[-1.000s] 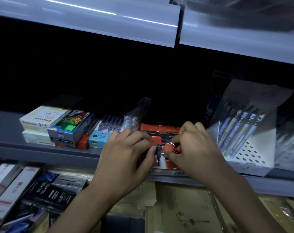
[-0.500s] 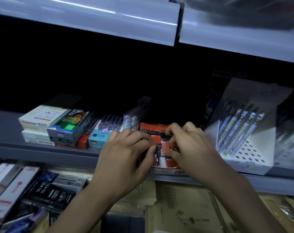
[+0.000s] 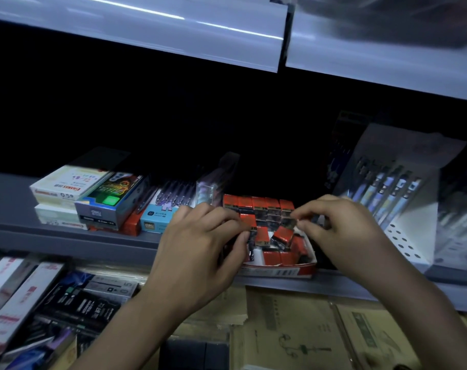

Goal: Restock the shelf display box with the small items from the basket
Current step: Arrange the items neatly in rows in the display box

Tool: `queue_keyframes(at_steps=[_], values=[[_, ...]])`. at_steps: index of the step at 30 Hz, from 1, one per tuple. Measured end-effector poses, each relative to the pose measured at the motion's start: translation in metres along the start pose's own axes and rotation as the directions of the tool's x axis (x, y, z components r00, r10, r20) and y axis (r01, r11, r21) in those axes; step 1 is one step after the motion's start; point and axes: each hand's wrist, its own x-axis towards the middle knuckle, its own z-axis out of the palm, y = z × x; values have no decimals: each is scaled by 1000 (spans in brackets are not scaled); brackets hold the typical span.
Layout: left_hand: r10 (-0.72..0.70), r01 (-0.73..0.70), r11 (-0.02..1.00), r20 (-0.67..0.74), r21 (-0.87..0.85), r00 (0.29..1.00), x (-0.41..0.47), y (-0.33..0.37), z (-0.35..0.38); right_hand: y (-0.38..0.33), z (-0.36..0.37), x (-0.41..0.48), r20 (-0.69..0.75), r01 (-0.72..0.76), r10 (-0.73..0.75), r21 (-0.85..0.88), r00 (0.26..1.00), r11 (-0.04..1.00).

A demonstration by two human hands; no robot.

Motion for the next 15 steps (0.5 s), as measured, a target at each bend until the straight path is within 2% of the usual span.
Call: queue_keyframes(at_steps=[3, 10, 15], values=[[35, -35, 999, 3, 13, 999, 1, 1, -1, -7, 6, -3, 89, -22, 28, -72, 996, 997], [59, -56, 997, -48, 61, 997, 3, 1, 2, -30, 16, 9, 137, -70, 110, -268, 984, 961], [66, -64, 998, -156, 22, 985, 1, -1, 2, -34, 12, 5, 124, -13, 54, -311, 991, 950]])
